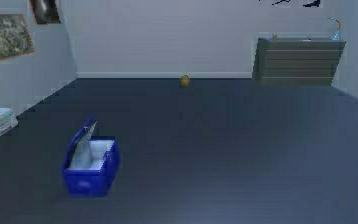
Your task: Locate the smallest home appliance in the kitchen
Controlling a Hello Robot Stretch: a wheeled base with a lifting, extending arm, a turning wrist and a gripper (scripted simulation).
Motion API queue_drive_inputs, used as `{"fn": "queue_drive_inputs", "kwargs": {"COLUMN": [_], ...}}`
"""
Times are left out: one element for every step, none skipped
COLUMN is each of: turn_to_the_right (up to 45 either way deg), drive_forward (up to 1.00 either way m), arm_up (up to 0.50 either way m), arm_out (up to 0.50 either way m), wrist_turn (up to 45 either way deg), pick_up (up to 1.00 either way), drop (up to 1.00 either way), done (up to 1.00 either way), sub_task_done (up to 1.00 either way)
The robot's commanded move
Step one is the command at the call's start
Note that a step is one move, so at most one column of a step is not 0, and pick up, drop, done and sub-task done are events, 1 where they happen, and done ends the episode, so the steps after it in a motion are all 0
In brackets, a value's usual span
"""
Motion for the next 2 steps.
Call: {"fn": "queue_drive_inputs", "kwargs": {"turn_to_the_right": [-45.0,-45.0], "drive_forward": [0.0,0.0], "arm_up": [0.0,0.0], "arm_out": [0.0,0.0], "wrist_turn": [0.0,0.0], "pick_up": [0.0,0.0], "drop": [0.0,0.0], "done": [0.0,0.0], "sub_task_done": [0.0,0.0]}}
